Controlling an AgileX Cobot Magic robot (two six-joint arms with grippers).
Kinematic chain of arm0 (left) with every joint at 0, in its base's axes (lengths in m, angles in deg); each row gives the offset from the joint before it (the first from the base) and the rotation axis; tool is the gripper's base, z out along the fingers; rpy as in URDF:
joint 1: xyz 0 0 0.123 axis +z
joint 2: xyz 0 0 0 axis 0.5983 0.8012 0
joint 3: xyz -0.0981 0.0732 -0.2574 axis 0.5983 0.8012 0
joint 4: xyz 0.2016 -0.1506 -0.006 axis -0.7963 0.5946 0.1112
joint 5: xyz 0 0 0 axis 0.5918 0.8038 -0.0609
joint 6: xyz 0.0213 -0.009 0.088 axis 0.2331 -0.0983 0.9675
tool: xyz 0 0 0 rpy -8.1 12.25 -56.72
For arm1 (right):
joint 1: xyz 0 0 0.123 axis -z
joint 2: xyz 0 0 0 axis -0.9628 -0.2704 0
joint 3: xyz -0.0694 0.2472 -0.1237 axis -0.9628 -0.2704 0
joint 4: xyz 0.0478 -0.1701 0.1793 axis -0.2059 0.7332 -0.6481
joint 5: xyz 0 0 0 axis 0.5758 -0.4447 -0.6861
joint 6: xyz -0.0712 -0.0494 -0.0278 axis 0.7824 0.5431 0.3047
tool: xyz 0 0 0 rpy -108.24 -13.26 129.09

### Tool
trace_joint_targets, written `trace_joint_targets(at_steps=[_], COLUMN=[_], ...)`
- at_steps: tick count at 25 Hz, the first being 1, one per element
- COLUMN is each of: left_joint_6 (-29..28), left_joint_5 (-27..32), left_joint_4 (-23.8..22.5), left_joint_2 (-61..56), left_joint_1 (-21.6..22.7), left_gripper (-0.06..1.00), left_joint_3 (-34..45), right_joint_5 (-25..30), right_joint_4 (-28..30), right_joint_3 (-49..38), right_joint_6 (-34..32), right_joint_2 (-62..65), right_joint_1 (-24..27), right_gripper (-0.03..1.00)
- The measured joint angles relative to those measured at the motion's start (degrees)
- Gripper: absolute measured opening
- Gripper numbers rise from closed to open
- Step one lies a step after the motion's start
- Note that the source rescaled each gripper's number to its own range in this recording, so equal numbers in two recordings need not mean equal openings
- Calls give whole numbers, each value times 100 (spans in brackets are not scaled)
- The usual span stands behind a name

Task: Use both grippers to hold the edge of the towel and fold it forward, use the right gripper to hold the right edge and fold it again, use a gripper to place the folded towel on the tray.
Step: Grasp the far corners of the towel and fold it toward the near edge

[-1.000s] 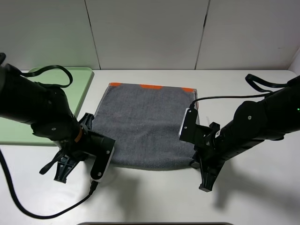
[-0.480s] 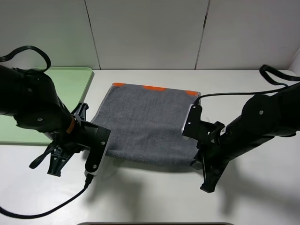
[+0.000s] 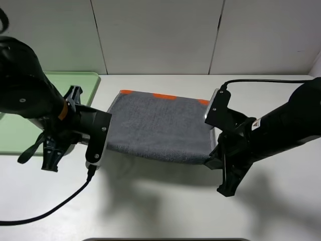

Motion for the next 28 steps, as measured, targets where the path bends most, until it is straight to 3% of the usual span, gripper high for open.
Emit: trace_joint_targets(at_steps=[6, 15, 23, 28], left_joint_6=[-13, -452, -478, -489], left_joint_5=[509, 940, 371, 295], left_joint_4=[142, 287, 318, 430], left_joint_2=[-369, -385, -375, 11], left_joint_1=[0, 0, 627, 911], left_gripper=[0, 0, 0, 0], left_joint_3=[-292, -694, -748, -993], right_joint_5=[548, 1342, 1523, 1575], right_joint_4=[328, 1633, 1569, 1482], right_joint_3=[366, 1438, 2049, 2161], right_joint_6=[-697, -2109, -2207, -2201], right_joint_2=[348, 368, 285, -91], right_joint_1=[0, 37, 728, 799], right_gripper=[0, 0, 0, 0])
